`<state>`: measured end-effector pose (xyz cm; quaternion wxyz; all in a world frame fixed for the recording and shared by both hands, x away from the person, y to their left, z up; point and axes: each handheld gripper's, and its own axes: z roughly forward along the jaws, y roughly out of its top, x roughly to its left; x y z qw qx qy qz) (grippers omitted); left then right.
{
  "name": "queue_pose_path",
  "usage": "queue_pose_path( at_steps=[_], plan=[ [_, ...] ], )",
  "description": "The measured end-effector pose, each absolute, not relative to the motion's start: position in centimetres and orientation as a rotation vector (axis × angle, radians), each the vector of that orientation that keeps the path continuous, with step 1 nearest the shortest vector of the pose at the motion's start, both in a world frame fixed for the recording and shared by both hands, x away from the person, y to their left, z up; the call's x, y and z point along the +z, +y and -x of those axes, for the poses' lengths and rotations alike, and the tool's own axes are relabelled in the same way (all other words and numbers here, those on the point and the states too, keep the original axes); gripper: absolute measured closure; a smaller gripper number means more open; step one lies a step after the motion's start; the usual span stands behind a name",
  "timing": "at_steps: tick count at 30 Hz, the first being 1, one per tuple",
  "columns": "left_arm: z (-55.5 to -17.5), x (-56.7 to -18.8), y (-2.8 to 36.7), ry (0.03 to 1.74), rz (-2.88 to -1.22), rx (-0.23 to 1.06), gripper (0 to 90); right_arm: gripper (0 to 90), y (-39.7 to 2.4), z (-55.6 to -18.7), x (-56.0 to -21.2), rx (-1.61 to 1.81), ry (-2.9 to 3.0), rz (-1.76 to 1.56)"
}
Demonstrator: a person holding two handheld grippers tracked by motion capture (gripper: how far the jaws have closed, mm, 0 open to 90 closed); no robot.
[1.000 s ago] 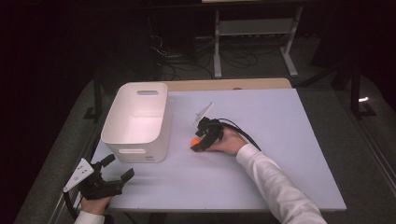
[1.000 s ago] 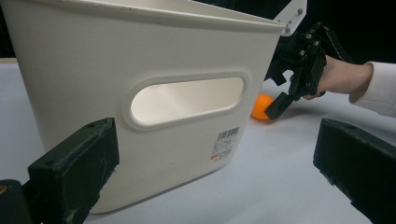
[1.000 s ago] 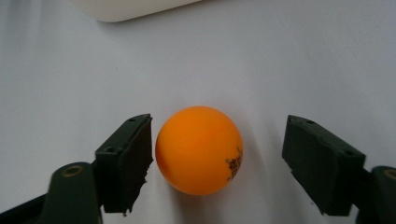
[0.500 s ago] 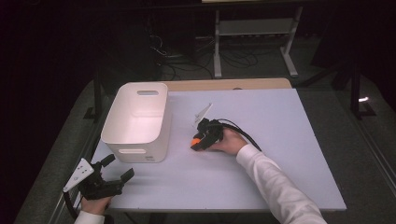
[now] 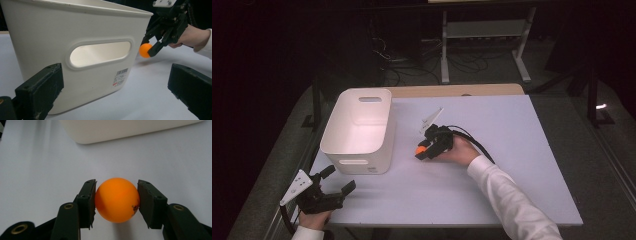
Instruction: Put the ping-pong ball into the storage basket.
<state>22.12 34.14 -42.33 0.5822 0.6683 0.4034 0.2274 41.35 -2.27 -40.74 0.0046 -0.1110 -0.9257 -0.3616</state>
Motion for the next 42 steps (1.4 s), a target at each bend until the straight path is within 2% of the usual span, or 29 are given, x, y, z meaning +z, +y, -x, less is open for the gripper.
queue_pose_path(
  at_steps=[42],
  plan=[
    [-22.2,-42.3,34.0,0.938,-1.565,0.532,0.0,49.6,-4.3,-40.2,-32.3,-1.315,-2.906,0.362]
  ],
)
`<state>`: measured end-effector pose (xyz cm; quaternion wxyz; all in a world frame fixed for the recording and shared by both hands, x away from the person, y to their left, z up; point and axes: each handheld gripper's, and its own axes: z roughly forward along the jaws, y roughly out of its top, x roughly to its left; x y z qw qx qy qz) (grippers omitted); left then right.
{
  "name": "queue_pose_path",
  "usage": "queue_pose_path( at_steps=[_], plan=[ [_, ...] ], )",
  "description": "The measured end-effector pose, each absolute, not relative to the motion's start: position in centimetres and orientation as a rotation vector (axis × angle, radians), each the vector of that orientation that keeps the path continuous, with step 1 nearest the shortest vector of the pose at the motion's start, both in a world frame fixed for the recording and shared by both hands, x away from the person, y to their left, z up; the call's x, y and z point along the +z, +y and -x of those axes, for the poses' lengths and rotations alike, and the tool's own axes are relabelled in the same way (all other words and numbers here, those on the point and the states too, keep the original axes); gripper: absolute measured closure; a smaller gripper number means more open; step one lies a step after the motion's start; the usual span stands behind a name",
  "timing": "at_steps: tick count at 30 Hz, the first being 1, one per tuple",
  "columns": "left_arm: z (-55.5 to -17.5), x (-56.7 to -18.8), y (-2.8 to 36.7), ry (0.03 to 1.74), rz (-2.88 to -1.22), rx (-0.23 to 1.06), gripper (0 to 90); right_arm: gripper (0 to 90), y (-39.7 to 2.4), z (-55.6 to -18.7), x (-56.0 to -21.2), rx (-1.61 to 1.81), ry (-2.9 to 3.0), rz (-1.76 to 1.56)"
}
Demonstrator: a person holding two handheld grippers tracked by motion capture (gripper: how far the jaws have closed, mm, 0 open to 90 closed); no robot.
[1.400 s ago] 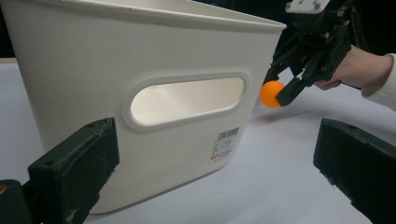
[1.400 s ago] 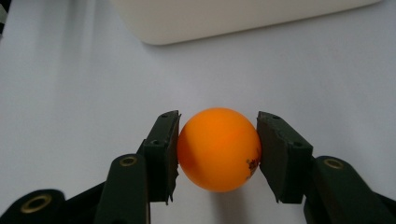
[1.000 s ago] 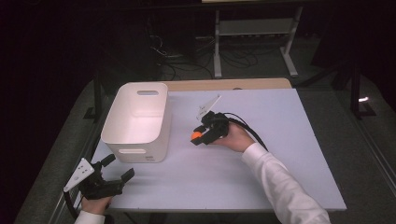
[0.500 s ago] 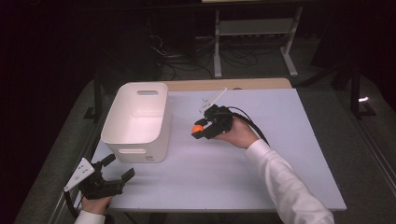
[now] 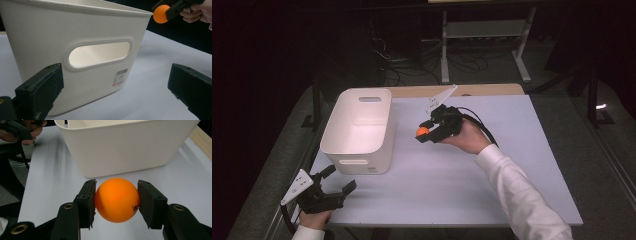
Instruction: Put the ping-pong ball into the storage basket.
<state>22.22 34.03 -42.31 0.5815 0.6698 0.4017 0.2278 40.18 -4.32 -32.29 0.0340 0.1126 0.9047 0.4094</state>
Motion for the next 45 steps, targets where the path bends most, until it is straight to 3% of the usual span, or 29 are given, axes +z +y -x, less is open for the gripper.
queue_pose_path(
  at_steps=[45],
  plan=[
    [-22.2,-42.3,34.0,0.932,-1.556,0.532,0.0,49.6,0.0,-40.5,-26.3,1.303,2.738,-0.194]
  ],
)
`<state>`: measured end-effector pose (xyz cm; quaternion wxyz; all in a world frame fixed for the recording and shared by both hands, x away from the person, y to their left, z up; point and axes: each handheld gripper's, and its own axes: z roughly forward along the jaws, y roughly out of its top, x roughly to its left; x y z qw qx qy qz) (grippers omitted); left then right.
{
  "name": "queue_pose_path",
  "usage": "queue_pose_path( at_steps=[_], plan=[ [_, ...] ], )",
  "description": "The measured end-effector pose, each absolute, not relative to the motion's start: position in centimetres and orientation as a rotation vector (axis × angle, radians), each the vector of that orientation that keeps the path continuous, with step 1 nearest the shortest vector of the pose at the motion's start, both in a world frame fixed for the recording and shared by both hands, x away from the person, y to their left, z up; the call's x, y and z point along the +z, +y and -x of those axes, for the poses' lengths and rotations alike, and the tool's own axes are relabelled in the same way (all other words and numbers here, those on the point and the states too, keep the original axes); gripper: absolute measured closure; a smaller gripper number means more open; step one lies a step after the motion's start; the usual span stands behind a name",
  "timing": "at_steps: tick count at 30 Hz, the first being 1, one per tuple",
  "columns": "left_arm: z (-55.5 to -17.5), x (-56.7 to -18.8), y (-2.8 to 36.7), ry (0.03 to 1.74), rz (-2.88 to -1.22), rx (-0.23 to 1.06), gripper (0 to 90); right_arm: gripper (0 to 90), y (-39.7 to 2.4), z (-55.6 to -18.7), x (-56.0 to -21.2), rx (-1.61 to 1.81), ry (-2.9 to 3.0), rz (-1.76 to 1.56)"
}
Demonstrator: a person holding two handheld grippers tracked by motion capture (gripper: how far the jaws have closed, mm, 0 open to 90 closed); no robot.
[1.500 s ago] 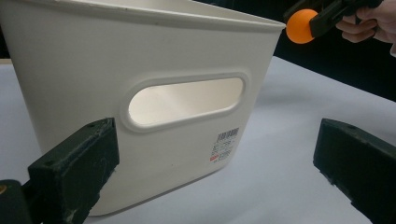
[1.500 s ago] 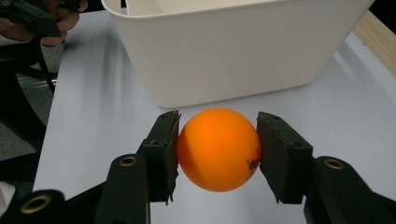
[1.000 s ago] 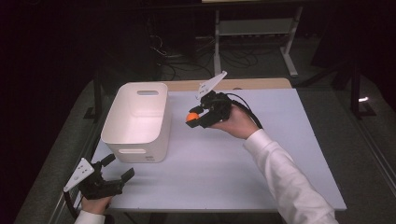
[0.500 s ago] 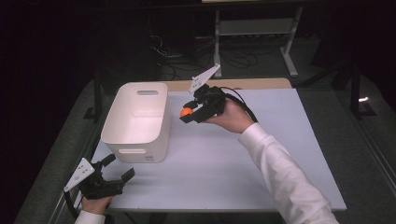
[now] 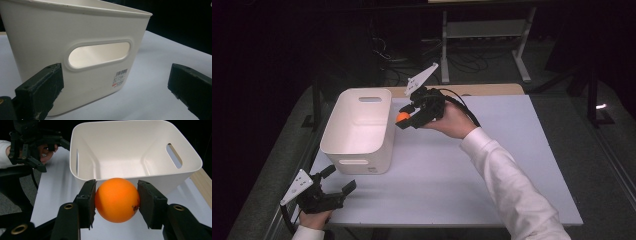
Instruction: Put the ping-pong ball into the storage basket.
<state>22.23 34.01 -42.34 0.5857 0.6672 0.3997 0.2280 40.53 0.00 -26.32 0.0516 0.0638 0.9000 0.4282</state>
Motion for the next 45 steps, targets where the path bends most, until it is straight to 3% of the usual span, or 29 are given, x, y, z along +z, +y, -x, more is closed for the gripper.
queue_pose_path(
  at_steps=[45],
  plan=[
    [-22.2,-42.3,34.1,0.93,-1.56,0.533,0.0,49.6,5.5,-41.2,-25.2,1.311,2.776,-0.087]
  ],
)
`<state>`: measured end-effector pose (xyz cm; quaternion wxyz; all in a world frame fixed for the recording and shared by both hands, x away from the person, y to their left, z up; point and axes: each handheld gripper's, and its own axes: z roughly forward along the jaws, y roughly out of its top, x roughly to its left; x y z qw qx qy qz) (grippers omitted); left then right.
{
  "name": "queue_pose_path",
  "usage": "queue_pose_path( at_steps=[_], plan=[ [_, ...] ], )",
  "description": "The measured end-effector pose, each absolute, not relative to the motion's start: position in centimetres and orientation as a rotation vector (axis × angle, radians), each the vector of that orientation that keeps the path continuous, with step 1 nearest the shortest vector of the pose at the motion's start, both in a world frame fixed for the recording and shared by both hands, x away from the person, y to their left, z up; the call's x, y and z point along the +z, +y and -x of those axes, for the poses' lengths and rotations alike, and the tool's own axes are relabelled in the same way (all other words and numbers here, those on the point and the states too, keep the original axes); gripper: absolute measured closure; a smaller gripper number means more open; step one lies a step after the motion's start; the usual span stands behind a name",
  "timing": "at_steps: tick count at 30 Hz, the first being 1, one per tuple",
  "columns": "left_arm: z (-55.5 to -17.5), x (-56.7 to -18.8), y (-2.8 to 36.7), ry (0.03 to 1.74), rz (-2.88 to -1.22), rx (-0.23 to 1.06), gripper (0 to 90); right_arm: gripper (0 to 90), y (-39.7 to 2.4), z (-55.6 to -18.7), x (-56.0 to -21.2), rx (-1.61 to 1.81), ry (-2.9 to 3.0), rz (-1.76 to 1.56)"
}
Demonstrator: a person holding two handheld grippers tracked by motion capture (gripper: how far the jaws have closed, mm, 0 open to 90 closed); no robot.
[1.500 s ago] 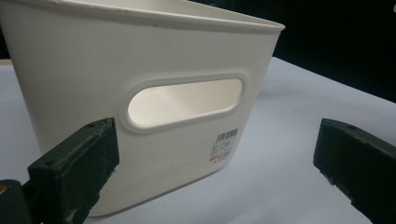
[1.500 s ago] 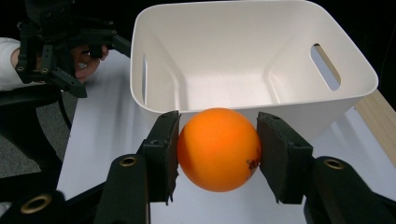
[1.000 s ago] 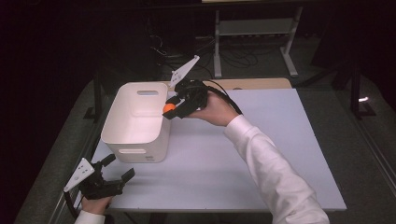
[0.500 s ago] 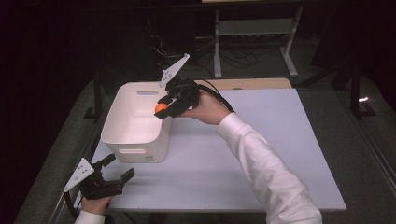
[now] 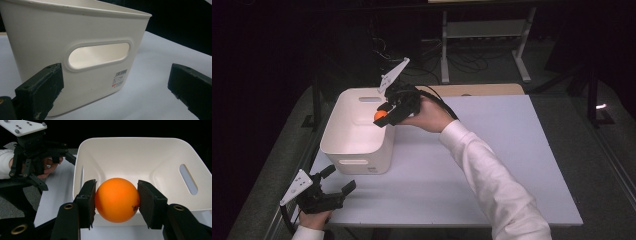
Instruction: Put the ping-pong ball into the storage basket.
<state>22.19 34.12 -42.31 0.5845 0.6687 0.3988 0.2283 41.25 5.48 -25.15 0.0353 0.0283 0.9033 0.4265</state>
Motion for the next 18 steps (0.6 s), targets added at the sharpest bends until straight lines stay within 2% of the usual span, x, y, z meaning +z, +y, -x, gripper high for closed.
queue_pose_path(
  at_steps=[18],
  plan=[
    [-22.2,-42.3,34.2,0.929,-1.56,0.532,0.0,49.6,7.5,-41.4,-26.0,1.31,2.81,-0.069]
  ],
)
